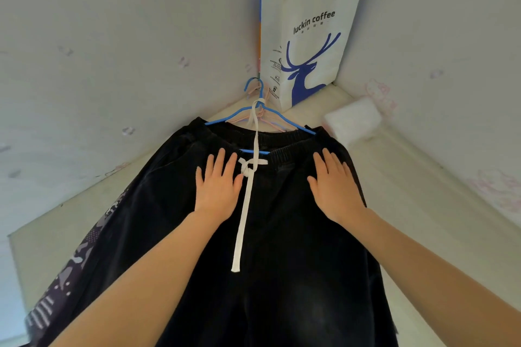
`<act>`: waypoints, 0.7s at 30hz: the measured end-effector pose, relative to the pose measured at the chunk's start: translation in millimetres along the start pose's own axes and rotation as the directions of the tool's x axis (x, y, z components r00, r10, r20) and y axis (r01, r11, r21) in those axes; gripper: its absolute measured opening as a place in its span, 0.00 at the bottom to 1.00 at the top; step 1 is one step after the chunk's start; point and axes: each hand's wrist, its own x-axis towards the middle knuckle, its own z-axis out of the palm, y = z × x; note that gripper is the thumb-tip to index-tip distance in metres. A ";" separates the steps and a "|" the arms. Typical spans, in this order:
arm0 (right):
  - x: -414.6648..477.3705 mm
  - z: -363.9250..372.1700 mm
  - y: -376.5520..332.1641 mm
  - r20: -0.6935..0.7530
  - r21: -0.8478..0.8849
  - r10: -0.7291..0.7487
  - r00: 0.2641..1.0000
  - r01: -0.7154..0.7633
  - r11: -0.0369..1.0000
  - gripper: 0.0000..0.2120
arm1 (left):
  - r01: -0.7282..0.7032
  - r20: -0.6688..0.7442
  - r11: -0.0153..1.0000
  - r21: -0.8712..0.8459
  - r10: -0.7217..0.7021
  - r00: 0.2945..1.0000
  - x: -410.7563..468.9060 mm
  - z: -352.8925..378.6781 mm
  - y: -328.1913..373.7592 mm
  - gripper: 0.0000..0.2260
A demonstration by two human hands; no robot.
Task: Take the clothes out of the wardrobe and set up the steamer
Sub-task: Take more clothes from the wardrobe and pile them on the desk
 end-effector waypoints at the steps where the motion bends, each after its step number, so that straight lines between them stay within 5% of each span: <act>1: -12.2 1.6 -3.8 0.011 -0.005 0.001 1.000 -0.001 1.000 0.29 | -0.026 -0.002 0.999 -0.041 0.026 1.000 -12.6 2.2 1.3 0.24; 5: -62.8 13.1 -21.2 0.022 0.009 0.004 1.000 -0.004 1.000 0.29 | -0.078 -0.032 0.981 -0.176 0.073 0.997 -66.5 10.0 1.5 0.22; 21: -288.9 56.3 -124.2 0.109 0.087 0.130 0.985 -0.140 0.986 0.28 | -0.299 0.025 0.954 -0.037 0.300 0.954 -284.3 34.8 -41.1 0.21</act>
